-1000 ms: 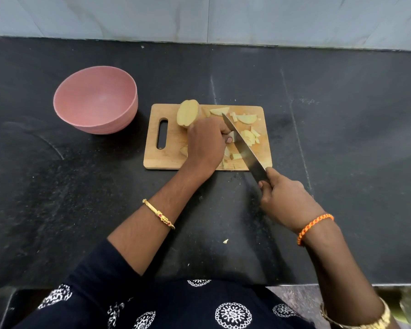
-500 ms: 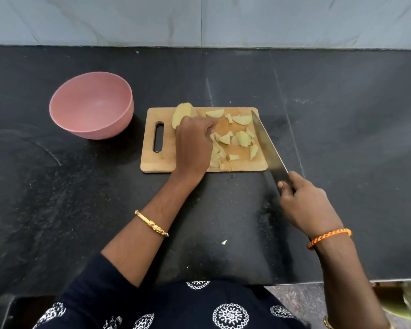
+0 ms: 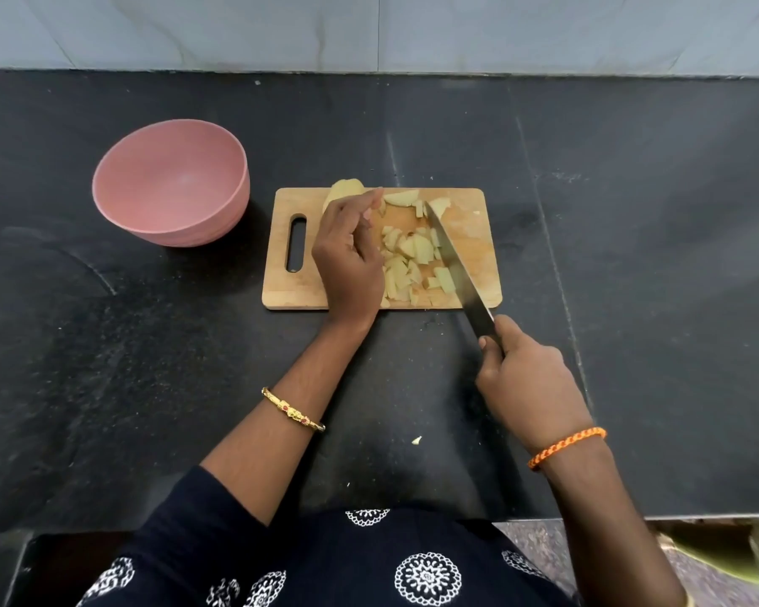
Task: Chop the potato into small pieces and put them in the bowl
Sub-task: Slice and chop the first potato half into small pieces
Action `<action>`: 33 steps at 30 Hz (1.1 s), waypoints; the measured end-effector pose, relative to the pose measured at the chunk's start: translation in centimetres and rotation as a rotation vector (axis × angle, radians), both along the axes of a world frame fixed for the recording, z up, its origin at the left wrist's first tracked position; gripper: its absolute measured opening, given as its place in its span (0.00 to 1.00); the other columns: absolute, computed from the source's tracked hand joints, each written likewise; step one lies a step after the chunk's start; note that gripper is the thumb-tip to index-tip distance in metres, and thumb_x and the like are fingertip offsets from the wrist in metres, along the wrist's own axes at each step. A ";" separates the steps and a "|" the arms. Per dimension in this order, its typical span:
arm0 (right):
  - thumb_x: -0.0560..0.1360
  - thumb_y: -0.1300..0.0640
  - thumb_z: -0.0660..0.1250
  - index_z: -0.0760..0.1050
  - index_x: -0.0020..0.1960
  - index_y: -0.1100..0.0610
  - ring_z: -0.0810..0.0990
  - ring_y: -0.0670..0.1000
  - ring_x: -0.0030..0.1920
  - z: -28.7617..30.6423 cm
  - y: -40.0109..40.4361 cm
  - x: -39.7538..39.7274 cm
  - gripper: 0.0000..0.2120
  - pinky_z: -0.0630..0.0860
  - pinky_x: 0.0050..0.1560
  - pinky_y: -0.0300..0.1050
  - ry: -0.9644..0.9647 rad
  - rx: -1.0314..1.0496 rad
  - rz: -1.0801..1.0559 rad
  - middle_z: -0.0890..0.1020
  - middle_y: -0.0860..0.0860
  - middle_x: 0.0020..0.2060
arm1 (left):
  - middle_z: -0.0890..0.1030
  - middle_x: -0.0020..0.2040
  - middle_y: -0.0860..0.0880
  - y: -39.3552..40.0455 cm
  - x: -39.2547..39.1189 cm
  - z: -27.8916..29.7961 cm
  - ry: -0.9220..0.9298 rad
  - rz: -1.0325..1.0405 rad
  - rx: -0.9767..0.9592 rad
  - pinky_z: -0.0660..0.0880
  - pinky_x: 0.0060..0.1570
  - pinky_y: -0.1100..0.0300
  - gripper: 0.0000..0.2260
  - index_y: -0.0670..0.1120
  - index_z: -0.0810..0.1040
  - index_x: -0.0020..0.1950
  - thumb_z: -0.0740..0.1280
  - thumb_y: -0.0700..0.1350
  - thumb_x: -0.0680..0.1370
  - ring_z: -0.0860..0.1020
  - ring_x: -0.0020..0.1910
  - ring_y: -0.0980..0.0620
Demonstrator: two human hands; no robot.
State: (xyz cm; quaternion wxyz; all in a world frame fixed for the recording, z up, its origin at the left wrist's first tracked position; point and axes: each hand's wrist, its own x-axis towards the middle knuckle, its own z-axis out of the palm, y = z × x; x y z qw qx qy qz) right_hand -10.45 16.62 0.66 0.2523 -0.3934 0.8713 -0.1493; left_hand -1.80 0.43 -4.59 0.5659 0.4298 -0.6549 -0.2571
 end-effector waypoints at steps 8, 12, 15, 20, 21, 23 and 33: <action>0.80 0.50 0.53 0.66 0.51 0.51 0.76 0.62 0.38 -0.7 -0.2 0.0 0.06 0.74 0.38 0.50 0.076 -0.057 0.022 0.77 0.57 0.37 | 0.80 0.48 0.46 -0.3 -0.1 1.4 -0.134 -0.015 -0.065 0.70 0.49 0.71 0.10 0.40 0.79 0.56 0.61 0.36 0.78 0.76 0.49 0.53; 0.80 0.52 0.55 0.62 0.42 0.52 0.72 0.61 0.35 -0.6 -0.4 -0.6 0.09 0.67 0.35 0.47 0.053 -0.167 -0.072 0.74 0.56 0.33 | 0.80 0.50 0.50 -2.4 -1.4 3.4 -0.497 -0.083 -0.061 0.64 0.51 0.60 0.10 0.46 0.80 0.55 0.62 0.42 0.78 0.75 0.52 0.51; 0.80 0.54 0.56 0.61 0.38 0.54 0.71 0.57 0.33 -0.6 -0.8 -1.5 0.12 0.66 0.34 0.47 -0.007 -0.198 -0.141 0.72 0.54 0.30 | 0.79 0.53 0.50 -4.6 -3.2 3.8 -0.875 -0.205 0.039 0.58 0.52 0.57 0.09 0.48 0.80 0.55 0.62 0.42 0.79 0.75 0.54 0.50; 0.80 0.54 0.57 0.65 0.42 0.57 0.73 0.57 0.35 -1.0 -0.7 -2.1 0.10 0.68 0.34 0.47 -0.074 -0.215 -0.161 0.74 0.54 0.31 | 0.78 0.49 0.47 -6.2 -5.7 4.7 -1.240 -0.259 0.058 0.62 0.60 0.50 0.07 0.45 0.77 0.50 0.63 0.36 0.77 0.76 0.50 0.46; 0.80 0.54 0.56 0.65 0.41 0.57 0.73 0.57 0.35 -1.2 -0.7 -2.1 0.10 0.67 0.34 0.47 -0.083 -0.216 -0.160 0.74 0.54 0.31 | 0.79 0.48 0.47 -6.4 -5.9 4.8 -1.234 -0.260 0.072 0.63 0.60 0.49 0.07 0.46 0.77 0.50 0.63 0.36 0.77 0.77 0.50 0.46; 0.80 0.54 0.56 0.65 0.40 0.55 0.72 0.56 0.35 -1.4 -0.6 -2.0 0.10 0.65 0.32 0.45 -0.103 -0.215 -0.156 0.74 0.54 0.30 | 0.79 0.47 0.49 -7.1 -6.1 5.1 -1.211 -0.265 0.130 0.62 0.60 0.49 0.06 0.47 0.76 0.49 0.66 0.37 0.76 0.77 0.51 0.47; 0.80 0.55 0.57 0.61 0.35 0.54 0.68 0.49 0.30 -1.4 -0.4 -2.3 0.15 0.64 0.30 0.42 -0.158 -0.254 -0.209 0.69 0.51 0.28 | 0.81 0.51 0.50 -6.5 -7.4 6.6 -1.100 -0.466 0.415 0.63 0.65 0.47 0.12 0.46 0.80 0.52 0.73 0.48 0.72 0.77 0.55 0.48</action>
